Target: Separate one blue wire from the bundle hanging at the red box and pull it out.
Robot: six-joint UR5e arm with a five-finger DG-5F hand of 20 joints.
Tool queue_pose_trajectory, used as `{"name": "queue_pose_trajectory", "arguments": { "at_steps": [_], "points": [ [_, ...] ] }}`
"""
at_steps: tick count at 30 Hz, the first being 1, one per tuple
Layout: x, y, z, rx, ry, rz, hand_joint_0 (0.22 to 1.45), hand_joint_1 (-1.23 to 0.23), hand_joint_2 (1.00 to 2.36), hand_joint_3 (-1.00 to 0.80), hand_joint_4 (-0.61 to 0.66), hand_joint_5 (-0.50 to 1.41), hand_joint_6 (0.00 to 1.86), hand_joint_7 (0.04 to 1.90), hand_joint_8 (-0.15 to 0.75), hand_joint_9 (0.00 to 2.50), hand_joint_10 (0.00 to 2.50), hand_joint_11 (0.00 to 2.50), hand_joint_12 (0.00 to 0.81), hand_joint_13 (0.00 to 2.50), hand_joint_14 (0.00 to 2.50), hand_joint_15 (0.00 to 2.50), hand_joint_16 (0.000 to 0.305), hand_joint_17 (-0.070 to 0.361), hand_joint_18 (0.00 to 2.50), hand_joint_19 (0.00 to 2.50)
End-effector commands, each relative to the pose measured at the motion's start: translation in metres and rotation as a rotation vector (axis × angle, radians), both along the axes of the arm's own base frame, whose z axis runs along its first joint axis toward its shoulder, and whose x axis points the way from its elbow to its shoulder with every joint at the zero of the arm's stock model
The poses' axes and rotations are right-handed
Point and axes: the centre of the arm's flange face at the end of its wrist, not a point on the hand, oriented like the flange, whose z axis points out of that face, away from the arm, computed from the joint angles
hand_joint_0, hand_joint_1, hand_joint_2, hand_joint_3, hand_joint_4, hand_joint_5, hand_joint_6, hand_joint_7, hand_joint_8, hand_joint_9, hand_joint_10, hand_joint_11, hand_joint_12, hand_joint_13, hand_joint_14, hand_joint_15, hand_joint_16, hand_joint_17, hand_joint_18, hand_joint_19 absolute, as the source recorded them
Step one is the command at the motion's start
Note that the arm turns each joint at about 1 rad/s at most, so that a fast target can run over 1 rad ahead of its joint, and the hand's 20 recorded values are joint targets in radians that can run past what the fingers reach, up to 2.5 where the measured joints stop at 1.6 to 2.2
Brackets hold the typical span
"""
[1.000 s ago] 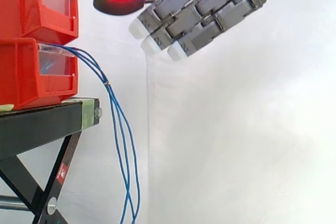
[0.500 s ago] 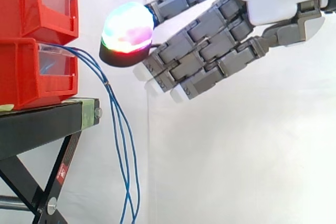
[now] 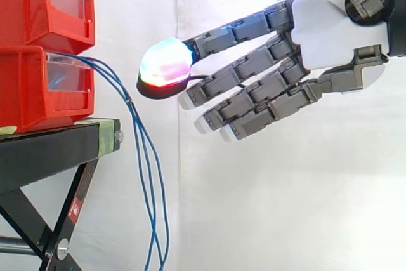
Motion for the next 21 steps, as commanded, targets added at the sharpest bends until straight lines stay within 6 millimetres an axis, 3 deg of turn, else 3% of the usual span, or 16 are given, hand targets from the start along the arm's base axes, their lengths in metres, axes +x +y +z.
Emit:
{"name": "queue_pose_trajectory", "arguments": {
  "at_steps": [1,18,21],
  "points": [
    [0.0,-0.003,-0.001,0.006,-0.014,-0.03,0.37,-0.29,1.0,-0.5,0.01,-0.3,0.5,0.64,0.197,0.0,0.0,0.0,0.414,0.0,0.01,0.16,0.083,0.187,0.0,0.07],
    [-0.001,-0.017,-0.001,0.075,-0.029,-0.087,0.35,-0.27,1.0,-0.5,0.01,-0.3,0.5,0.64,0.2,0.0,0.0,0.0,0.418,0.0,0.0,0.17,0.086,0.192,0.0,0.09],
    [-0.015,-0.03,-0.022,0.064,-0.006,-0.153,0.35,-0.27,1.0,-0.5,0.02,-0.3,0.5,0.65,0.2,0.0,0.0,0.0,0.419,0.0,0.0,0.18,0.086,0.192,0.0,0.1]
  ]
}}
